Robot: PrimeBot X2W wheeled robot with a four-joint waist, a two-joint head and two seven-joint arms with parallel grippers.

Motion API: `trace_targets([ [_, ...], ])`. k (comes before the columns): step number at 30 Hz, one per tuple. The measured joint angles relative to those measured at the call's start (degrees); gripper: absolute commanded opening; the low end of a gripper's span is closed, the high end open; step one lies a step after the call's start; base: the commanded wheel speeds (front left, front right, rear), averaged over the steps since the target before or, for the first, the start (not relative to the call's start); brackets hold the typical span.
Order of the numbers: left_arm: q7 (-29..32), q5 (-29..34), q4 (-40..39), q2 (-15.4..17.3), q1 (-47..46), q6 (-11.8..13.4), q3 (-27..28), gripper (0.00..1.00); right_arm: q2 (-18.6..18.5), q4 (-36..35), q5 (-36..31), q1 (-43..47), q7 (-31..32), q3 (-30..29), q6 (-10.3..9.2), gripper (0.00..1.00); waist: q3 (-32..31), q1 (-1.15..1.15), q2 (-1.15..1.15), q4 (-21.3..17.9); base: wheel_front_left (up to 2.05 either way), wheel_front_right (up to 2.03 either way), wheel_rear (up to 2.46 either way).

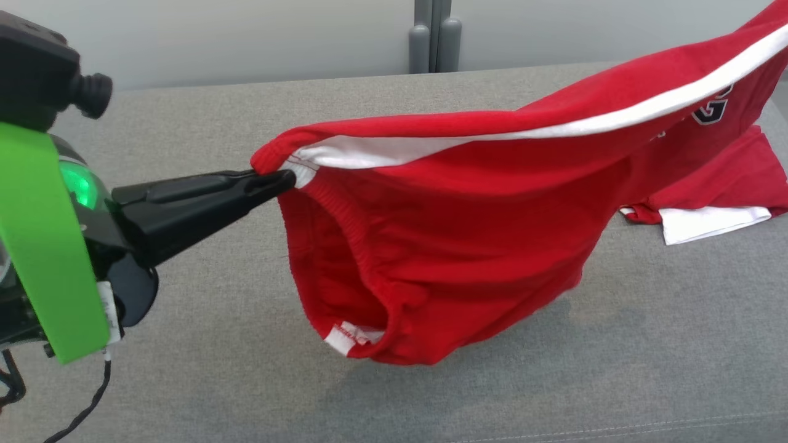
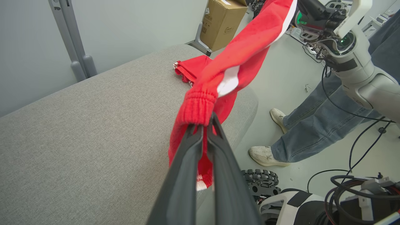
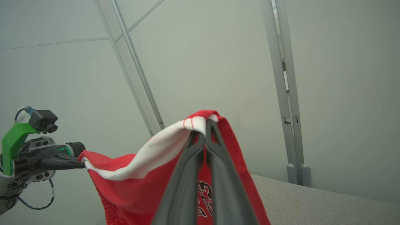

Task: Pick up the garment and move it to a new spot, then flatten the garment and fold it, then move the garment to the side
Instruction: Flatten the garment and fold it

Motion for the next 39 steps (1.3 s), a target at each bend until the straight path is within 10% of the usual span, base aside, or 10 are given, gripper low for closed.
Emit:
trace_targets([
  [8, 4.02, -2.46, 11.45, 0.73, -1.42, 1.07, -0.78, 0.0, 3.56, 5.52, 3.91, -0.27, 4.36, 5.54, -1.57, 0.0, 3.85, 0.0, 0.0, -0.87, 0.0, 0.0, 0.0],
  [16, -0.66, 16.83, 28.24, -7.28, -13.38, 1.03, -5.73, 0.0, 17.57, 18.0, -4.94, -22.41, 1.41, 10.79, -12.11, 0.0, 9.82, 0.0, 0.0, -0.44, 0.0, 0.0, 0.0],
  [19, -5.68, 28.86, 30.19, -9.54, -21.15, 0.98, -5.97, 0.0, 22.39, 18.52, -9.68, -32.62, -2.59, 10.65, -11.96, 0.0, 12.09, 0.0, 0.0, -0.34, 0.0, 0.0, 0.0],
  [25, -13.95, 31.86, 27.49, -17.13, -26.72, 1.47, -4.08, 0.0, 28.2, 15.03, -11.54, -42.34, -6.75, 12.74, -10.82, 0.0, 16.72, 0.0, 0.0, -0.71, 0.0, 0.0, 0.0],
  [39, -26.93, 28.58, 27.99, -18.74, 12.46, 0.29, -15.16, 0.0, 25.75, 22.68, -14.3, -1.77, -9.49, 28.08, -4.1, 0.0, 23.13, 0.01, 0.0, -3.3, 0.0, 0.0, 0.0],
])
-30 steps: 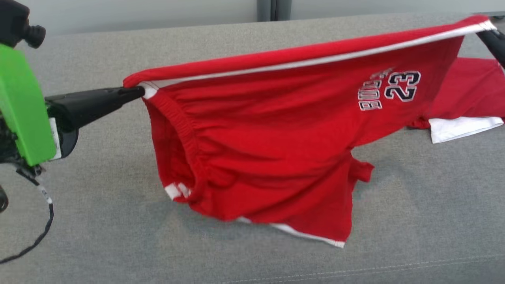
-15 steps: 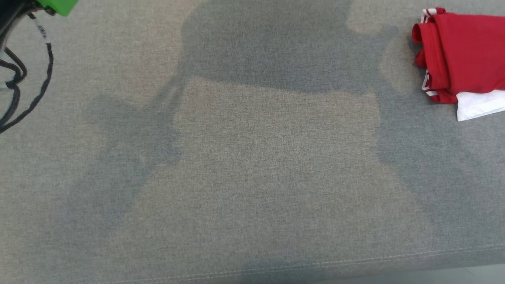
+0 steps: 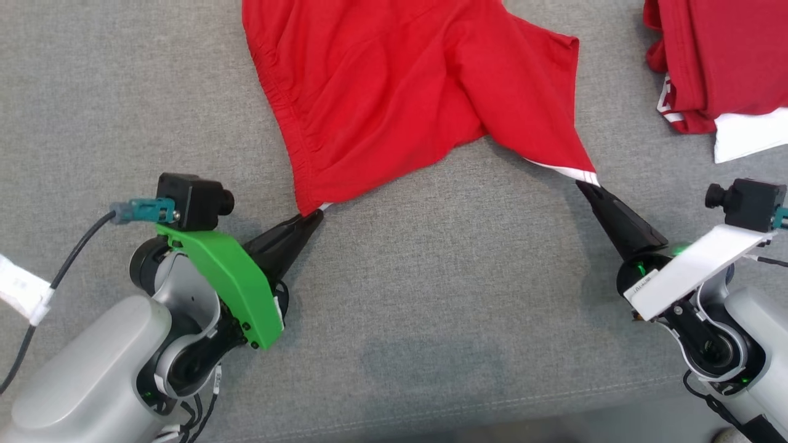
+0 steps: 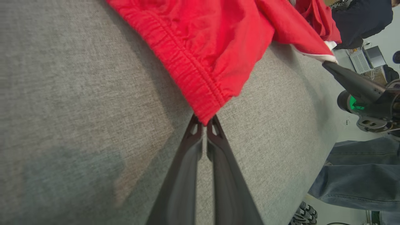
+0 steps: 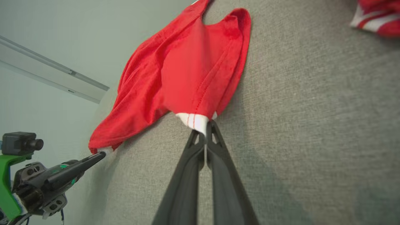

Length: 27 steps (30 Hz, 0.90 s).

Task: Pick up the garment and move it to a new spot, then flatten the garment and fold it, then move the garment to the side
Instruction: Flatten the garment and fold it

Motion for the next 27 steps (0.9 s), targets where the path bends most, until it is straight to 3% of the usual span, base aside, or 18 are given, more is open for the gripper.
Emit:
trace_targets([
  [5, -3.47, -0.04, 0.03, 0.11, 1.64, -2.19, -0.38, 0.0, -0.51, 3.05, -0.94, 0.63, -3.24, -1.08, 1.47, 0.0, -1.89, 0.0, 0.0, -0.15, 0.0, 0.0, 0.0],
  [11, -4.03, -0.22, -0.21, 3.24, 4.33, -3.36, -0.76, 0.0, -5.92, 3.99, -2.47, 2.61, -4.45, -3.21, 2.24, 0.0, -4.9, -0.01, 0.0, 0.71, 0.0, 0.0, 0.0],
  [14, -4.88, -1.6, -0.25, 4.97, 6.3, -3.34, 0.45, 0.0, -9.25, 3.83, -2.9, 5.12, -2.54, -1.6, 2.71, 0.0, -6.5, -0.01, 0.0, 1.42, 0.0, 0.0, 0.0],
  [17, -5.03, -2.18, -0.65, 6.27, 8.73, -3.34, 0.48, 0.0, -9.73, 3.0, -2.56, 8.87, 0.38, 2.1, 3.24, 0.0, -8.1, -0.01, 0.0, 2.15, 0.0, 0.0, 0.0],
  [23, -5.09, -5.57, -3.24, 7.7, 15.9, -3.34, -0.66, 0.0, -10.69, 1.88, -0.82, 14.61, 2.08, 4.16, 3.13, 0.0, -11.22, -0.01, 0.0, 3.22, 0.0, 0.0, 0.0],
  [27, -5.06, -7.01, -4.56, 8.73, 20.14, -3.33, -1.75, 0.0, -13.34, 2.05, 0.05, 18.39, 2.93, 4.16, 1.65, 0.0, -12.4, -0.01, 0.0, 3.21, 0.0, 0.0, 0.0],
])
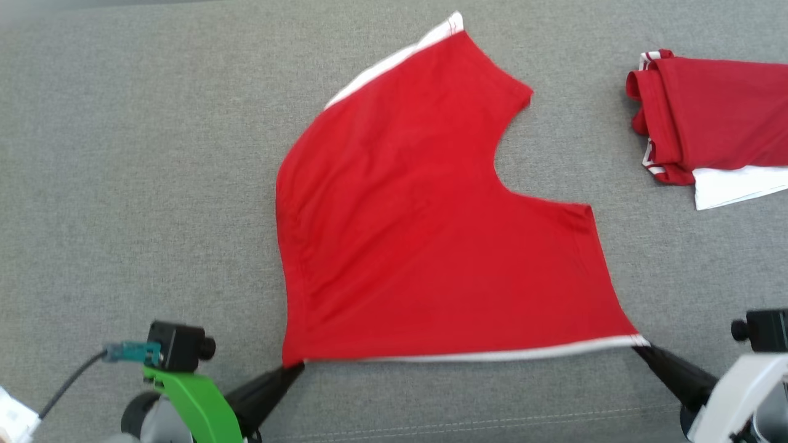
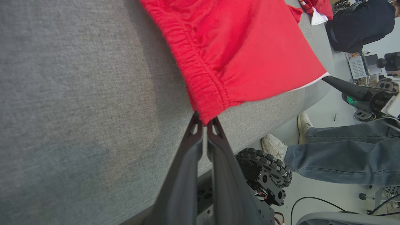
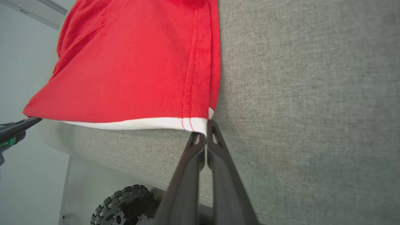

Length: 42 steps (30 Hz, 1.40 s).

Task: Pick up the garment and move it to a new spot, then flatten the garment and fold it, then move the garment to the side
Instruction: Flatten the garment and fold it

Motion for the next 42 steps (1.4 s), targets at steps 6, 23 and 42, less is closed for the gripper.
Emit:
trace_targets([
  [6, 0.07, -3.14, -2.48, 1.05, 5.86, 0.01, -1.54, 0.0, -1.96, -0.96, 4.78, 6.98, 2.0, 1.08, -0.54, 0.0, -0.99, 0.0, 0.0, -0.14, 0.0, 0.0, 0.0],
  [23, -0.23, -6.21, -11.46, 4.64, 4.41, 0.56, 4.17, 0.0, -6.17, -9.4, 4.81, -2.59, 0.03, -7.73, 0.02, 0.0, 2.98, 0.0, 0.0, 0.43, 0.0, 0.0, 0.0],
  [42, 11.35, -9.69, -11.99, 4.65, -19.44, 2.75, 9.95, 0.0, -6.09, -6.08, 1.47, -31.77, 10.09, -12.24, -2.55, 0.0, 15.29, 0.0, 0.0, 4.61, 0.0, 0.0, 0.0],
])
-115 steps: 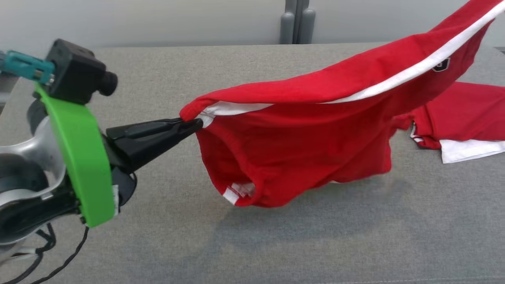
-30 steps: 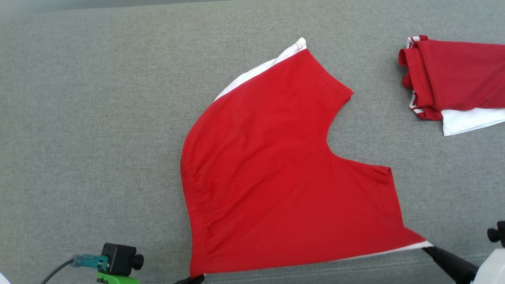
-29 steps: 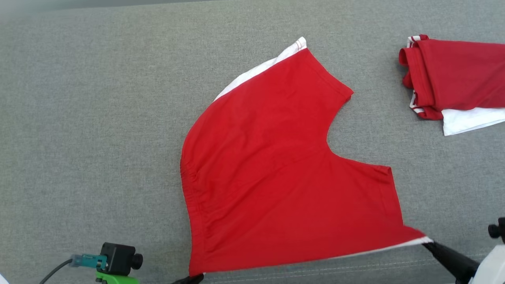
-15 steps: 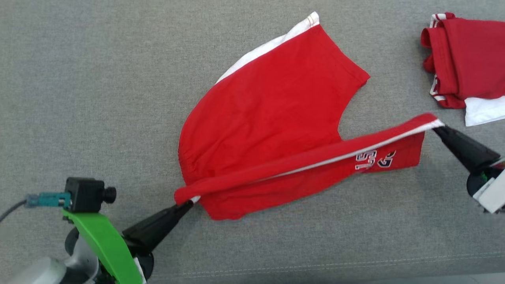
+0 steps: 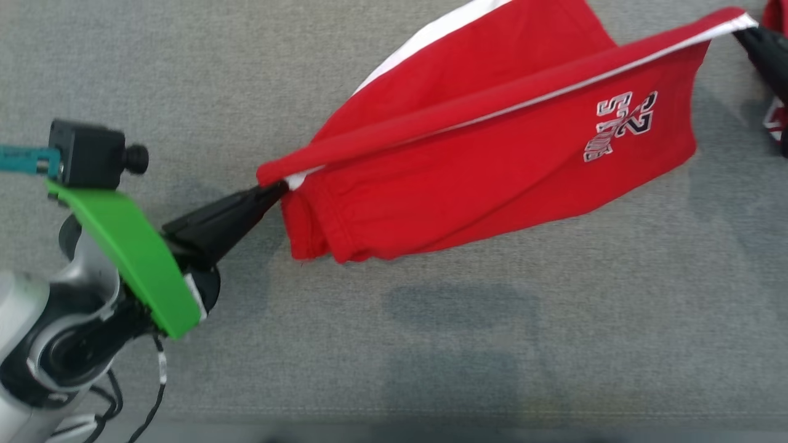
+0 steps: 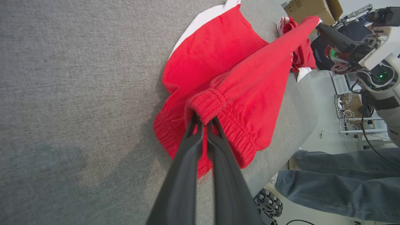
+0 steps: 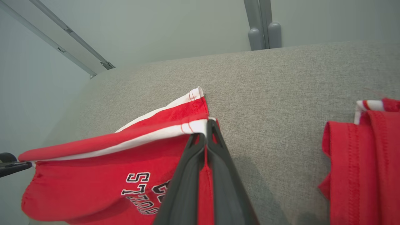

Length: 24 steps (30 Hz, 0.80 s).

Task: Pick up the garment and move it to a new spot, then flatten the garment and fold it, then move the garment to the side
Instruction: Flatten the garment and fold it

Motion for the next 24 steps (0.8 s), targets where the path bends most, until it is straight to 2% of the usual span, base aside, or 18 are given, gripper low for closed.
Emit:
trace_targets([
  [4, 1.8, -0.02, 4.05, -3.24, -4.09, 0.25, -0.27, 0.0, 2.43, 3.16, -2.65, -4.62, 0.67, 1.16, -0.03, 0.0, 1.69, 0.0, 0.0, 2.27, 0.0, 0.0, 0.0],
  [14, 3.44, 0.01, 12.37, -7.23, -8.64, 0.82, -1.24, 0.0, 9.75, 7.24, -5.33, -12.73, 2.2, 4.72, 0.21, 0.0, 4.2, 0.0, 0.0, 5.76, 0.0, 0.0, 0.0],
  [20, 3.91, 0.67, 15.44, -9.58, -11.12, 0.83, -1.61, 0.0, 10.25, 11.32, -7.04, -14.96, 2.63, 5.1, 0.59, 0.0, 4.57, 0.0, 0.0, 5.96, 0.0, 0.0, 0.0],
  [24, 3.85, 1.26, 18.42, -10.01, -12.26, 0.86, -1.64, 0.0, 10.53, 13.28, -8.35, -16.62, 2.78, 5.79, 0.63, 0.0, 4.54, 0.0, 0.0, 5.84, 0.0, 0.0, 0.0],
])
